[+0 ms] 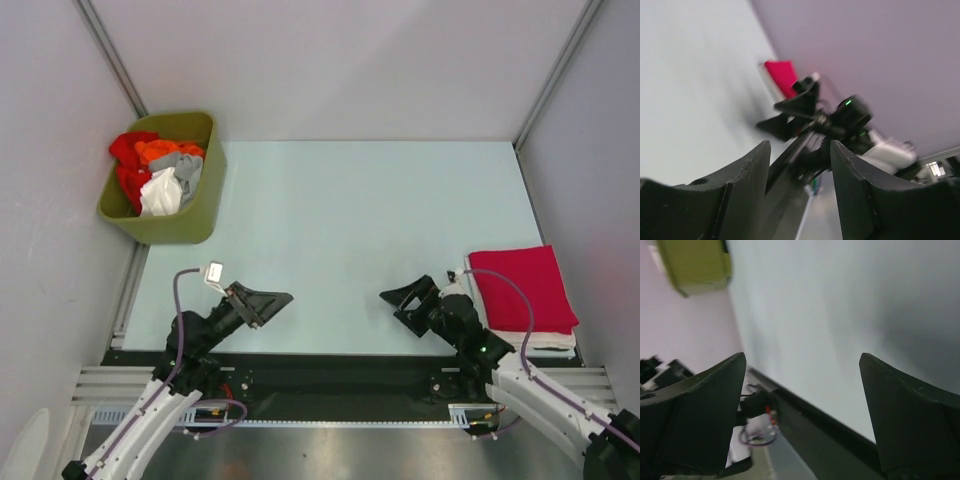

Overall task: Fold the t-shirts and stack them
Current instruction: Reset both grippers

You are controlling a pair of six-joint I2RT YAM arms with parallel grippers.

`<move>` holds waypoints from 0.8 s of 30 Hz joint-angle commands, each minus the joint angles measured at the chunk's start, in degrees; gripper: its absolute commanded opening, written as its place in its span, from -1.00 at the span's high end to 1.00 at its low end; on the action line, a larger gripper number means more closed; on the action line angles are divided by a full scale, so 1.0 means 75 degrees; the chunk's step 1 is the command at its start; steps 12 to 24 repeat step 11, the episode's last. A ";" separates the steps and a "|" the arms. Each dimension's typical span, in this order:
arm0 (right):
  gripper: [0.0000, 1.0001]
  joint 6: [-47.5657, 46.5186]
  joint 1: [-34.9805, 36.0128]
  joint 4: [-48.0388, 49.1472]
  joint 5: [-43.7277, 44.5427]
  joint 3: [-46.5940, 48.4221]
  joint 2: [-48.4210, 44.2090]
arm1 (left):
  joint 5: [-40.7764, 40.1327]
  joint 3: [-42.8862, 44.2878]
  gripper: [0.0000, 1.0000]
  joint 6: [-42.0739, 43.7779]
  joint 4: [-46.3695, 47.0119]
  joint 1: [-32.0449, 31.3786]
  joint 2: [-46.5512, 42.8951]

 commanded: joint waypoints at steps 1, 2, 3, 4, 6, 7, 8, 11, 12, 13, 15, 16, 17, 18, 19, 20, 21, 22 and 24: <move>-0.99 0.1578 0.0045 0.1355 -0.0256 -0.0864 -0.1285 | -0.0525 -0.1523 -0.13 -0.1231 0.0698 0.0090 -0.1145; -0.99 0.1847 0.0045 0.1180 -0.0174 -0.1005 -0.1566 | -0.0442 -0.1524 -0.13 -0.1220 0.1061 0.0090 -0.0887; -0.99 0.2035 0.0045 0.0853 -0.0197 -0.1134 -0.2173 | -0.0430 -0.1547 -0.13 -0.1232 0.1193 0.0090 -0.0652; -0.99 0.2130 0.0045 0.0525 -0.0151 -0.1124 -0.2411 | -0.0442 -0.1559 -0.13 -0.1278 0.1322 0.0090 -0.0592; -0.99 0.2259 0.0080 0.0138 -0.0255 -0.1147 -0.2984 | -0.0535 -0.1559 -0.14 -0.1442 0.1650 0.0079 -0.0615; -0.99 0.2248 0.0115 0.0112 -0.0302 -0.1147 -0.3126 | -0.0605 -0.1570 -0.15 -0.1594 0.1686 0.0090 -0.0801; -0.99 0.2225 0.0150 0.0216 -0.0442 -0.1147 -0.3221 | -0.0687 -0.1571 -0.16 -0.1885 0.1872 0.0090 -0.0953; -0.99 0.1863 0.0210 0.1695 -0.1212 -0.1206 -0.3526 | -0.1144 -0.1629 -0.22 -0.2936 0.3130 0.0102 -0.1261; -0.99 0.1863 0.0210 0.1695 -0.1212 -0.1206 -0.3526 | -0.1144 -0.1629 -0.22 -0.2936 0.3130 0.0102 -0.1261; -0.99 0.1863 0.0210 0.1695 -0.1212 -0.1206 -0.3526 | -0.1144 -0.1629 -0.22 -0.2936 0.3130 0.0102 -0.1261; -0.99 0.1863 0.0210 0.1695 -0.1212 -0.1206 -0.3526 | -0.1144 -0.1629 -0.22 -0.2936 0.3130 0.0102 -0.1261; -0.99 0.1863 0.0210 0.1695 -0.1212 -0.1206 -0.3526 | -0.1144 -0.1629 -0.22 -0.2936 0.3130 0.0102 -0.1261; -0.99 0.1863 0.0210 0.1695 -0.1212 -0.1206 -0.3526 | -0.1144 -0.1629 -0.22 -0.2936 0.3130 0.0102 -0.1261; -0.99 0.1863 0.0210 0.1695 -0.1212 -0.1206 -0.3526 | -0.1144 -0.1629 -0.22 -0.2936 0.3130 0.0102 -0.1261; -0.99 0.1863 0.0210 0.1695 -0.1212 -0.1206 -0.3526 | -0.1144 -0.1629 -0.22 -0.2936 0.3130 0.0102 -0.1261; -0.99 0.1863 0.0210 0.1695 -0.1212 -0.1206 -0.3526 | -0.1144 -0.1629 -0.22 -0.2936 0.3130 0.0102 -0.1261; -0.99 0.1863 0.0210 0.1695 -0.1212 -0.1206 -0.3526 | -0.1144 -0.1629 -0.22 -0.2936 0.3130 0.0102 -0.1261; -0.99 0.1863 0.0210 0.1695 -0.1212 -0.1206 -0.3526 | -0.1144 -0.1629 -0.22 -0.2936 0.3130 0.0102 -0.1261; -0.99 0.1863 0.0210 0.1695 -0.1212 -0.1206 -0.3526 | -0.1144 -0.1629 -0.22 -0.2936 0.3130 0.0102 -0.1261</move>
